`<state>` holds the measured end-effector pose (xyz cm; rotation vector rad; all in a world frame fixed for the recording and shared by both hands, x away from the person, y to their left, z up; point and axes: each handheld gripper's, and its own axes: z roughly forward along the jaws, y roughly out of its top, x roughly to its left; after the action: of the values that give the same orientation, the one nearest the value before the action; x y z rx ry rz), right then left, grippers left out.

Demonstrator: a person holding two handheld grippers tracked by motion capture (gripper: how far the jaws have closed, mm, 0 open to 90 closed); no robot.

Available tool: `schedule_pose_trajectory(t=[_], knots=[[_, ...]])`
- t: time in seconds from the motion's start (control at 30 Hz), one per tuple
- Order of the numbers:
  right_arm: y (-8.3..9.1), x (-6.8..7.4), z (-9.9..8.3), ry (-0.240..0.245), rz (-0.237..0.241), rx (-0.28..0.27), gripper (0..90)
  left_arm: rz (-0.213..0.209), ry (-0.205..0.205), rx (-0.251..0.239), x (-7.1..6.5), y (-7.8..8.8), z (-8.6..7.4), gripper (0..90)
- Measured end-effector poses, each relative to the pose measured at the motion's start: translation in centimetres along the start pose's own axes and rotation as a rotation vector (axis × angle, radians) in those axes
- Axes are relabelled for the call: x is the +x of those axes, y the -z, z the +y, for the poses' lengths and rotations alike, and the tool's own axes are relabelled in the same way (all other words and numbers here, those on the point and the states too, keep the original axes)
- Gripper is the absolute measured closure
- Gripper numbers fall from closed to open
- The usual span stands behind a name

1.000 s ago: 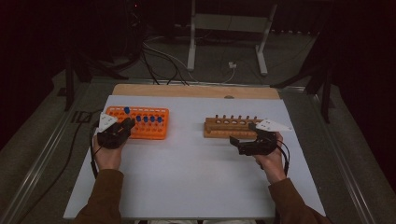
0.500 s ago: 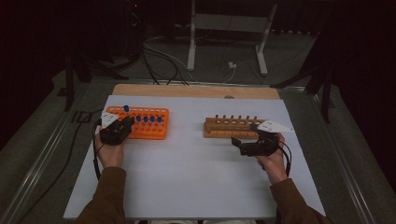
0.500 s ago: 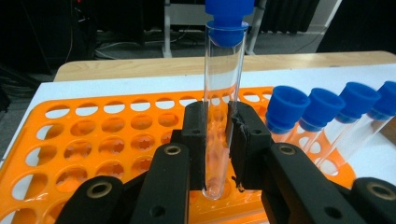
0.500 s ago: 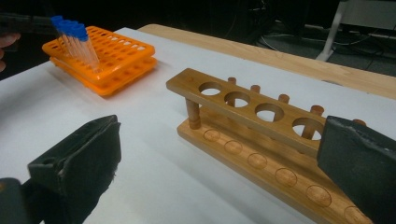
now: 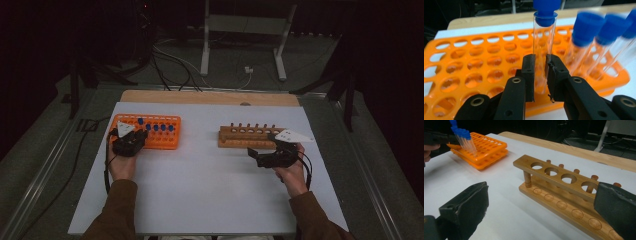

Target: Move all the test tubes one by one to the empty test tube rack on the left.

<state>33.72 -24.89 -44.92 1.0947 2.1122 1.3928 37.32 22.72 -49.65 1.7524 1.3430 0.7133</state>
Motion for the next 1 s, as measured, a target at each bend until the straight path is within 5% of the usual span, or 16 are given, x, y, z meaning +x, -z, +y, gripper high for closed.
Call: schedule_pose_trajectory(t=[0.43, 0.67, 1.0], knots=[[0.0, 0.0, -0.1, 0.001, 0.000, -0.001, 0.0, -0.004, 0.009, 0.015, 0.1, 0.1, -0.2, 78.3], [0.1, -0.2, -0.2, -0.006, -0.002, 0.004, 0.0, -0.018, 0.034, -0.034, 0.4, 0.9, 0.1, 74.9], [1.1, -0.3, -1.0, -0.003, -0.019, 0.004, 0.0, -0.035, 0.028, 0.008, 0.2, 0.8, -0.5, 76.9]])
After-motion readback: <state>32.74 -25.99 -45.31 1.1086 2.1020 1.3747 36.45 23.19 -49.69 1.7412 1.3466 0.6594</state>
